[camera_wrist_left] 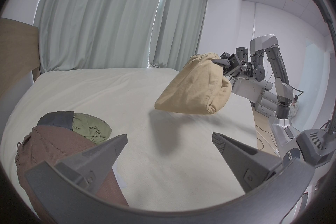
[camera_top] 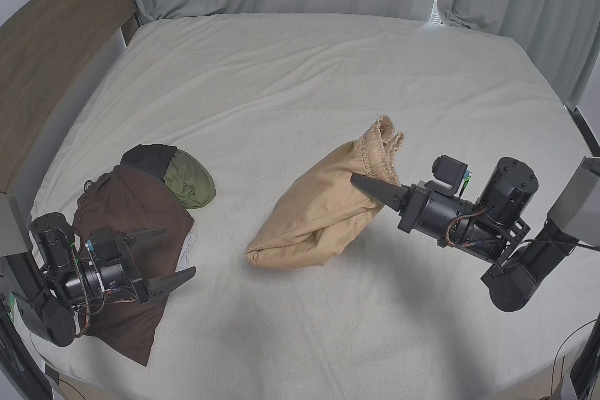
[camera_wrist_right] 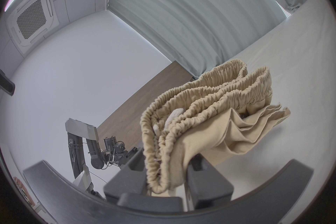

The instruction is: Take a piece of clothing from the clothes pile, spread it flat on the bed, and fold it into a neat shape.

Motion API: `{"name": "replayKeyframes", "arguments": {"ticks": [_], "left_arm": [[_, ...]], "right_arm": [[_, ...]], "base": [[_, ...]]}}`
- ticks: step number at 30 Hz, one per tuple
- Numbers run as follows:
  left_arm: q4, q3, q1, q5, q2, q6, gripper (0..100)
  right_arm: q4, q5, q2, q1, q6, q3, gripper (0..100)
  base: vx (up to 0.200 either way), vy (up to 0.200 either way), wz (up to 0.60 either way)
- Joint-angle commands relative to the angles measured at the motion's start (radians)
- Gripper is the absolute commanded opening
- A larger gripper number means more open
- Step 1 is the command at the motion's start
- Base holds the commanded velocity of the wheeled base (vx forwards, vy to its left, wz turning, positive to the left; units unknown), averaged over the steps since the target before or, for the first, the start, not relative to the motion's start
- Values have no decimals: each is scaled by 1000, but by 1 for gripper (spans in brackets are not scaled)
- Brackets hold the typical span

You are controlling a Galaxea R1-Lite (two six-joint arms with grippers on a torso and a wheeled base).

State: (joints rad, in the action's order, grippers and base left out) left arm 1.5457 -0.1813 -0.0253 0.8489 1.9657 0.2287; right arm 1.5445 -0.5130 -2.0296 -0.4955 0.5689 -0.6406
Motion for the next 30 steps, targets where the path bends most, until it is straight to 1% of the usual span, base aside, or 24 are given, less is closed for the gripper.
{"name": "replayKeyframes", "arguments": {"ticks": [1, 9, 16, 25, 27, 30], "left_arm": [[1, 2, -1, 1, 1, 0, 100], [-1, 14, 2, 1, 1, 0, 100], [-1, 16, 4, 1, 2, 0, 100], [-1, 23, 5, 1, 5, 1, 100], [-1, 23, 5, 1, 7, 1, 100], [-1, 23, 7, 1, 8, 1, 100]], "right_arm": [[0, -1, -31, 2, 12, -39, 0], [0, 1, -89, 8, 22, -125, 0], [0, 1, -129, 9, 58, -192, 0], [-3, -6, -215, 52, 111, -333, 0], [-3, -6, -245, 60, 149, -384, 0], [-1, -6, -287, 72, 163, -427, 0]], "base": [[0, 0, 0], [0, 0, 0], [0, 0, 0], [0, 0, 0], [0, 0, 0], [0, 0, 0]]}}
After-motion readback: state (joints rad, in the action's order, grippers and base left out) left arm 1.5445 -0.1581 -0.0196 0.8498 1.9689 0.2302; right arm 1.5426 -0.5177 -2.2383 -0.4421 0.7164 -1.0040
